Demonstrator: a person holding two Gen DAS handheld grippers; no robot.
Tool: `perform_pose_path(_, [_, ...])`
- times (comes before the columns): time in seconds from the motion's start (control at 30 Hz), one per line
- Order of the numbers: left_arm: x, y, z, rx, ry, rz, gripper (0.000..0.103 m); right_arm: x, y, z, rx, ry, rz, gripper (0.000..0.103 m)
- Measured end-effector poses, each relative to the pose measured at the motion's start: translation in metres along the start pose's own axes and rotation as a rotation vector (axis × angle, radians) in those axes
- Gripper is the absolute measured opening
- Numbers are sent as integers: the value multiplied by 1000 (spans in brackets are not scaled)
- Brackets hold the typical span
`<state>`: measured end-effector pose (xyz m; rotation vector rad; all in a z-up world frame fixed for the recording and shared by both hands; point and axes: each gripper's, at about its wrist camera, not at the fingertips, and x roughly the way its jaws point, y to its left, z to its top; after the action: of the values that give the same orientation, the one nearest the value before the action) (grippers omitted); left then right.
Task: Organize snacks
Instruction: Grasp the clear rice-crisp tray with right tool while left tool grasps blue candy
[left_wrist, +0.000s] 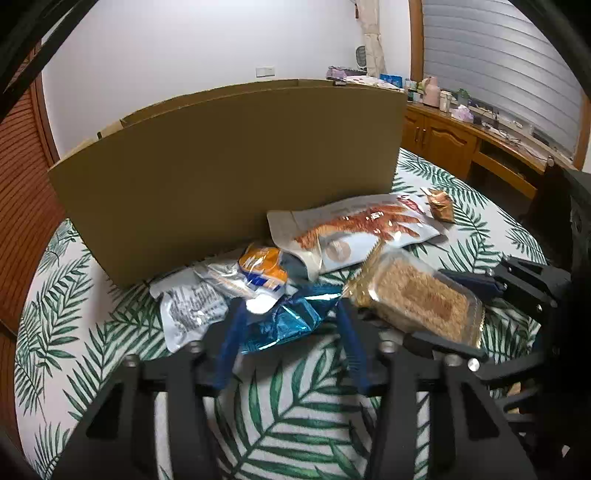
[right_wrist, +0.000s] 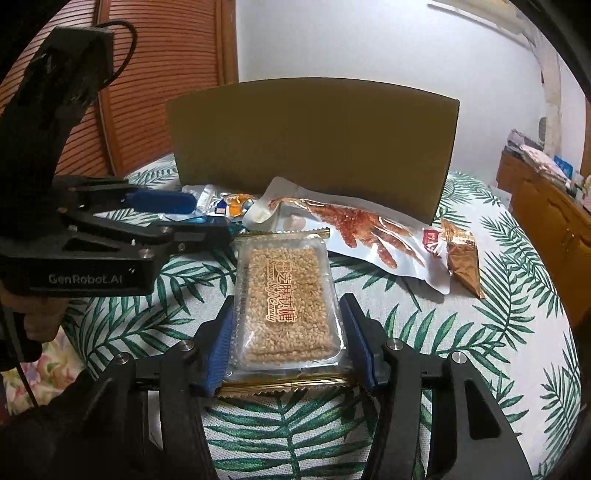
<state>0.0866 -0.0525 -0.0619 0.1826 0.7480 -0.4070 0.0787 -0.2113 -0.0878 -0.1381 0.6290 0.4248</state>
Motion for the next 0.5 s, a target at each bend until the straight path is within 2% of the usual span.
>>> perform_pose_path(0.17, [-4,-1,-1,1,-3,-25,34,0,0,0,3,-1,-3,56])
perform_pose_path(0.5, [7,-3,-1,12,62,-35,34,1,0,2,10,6,-9,56])
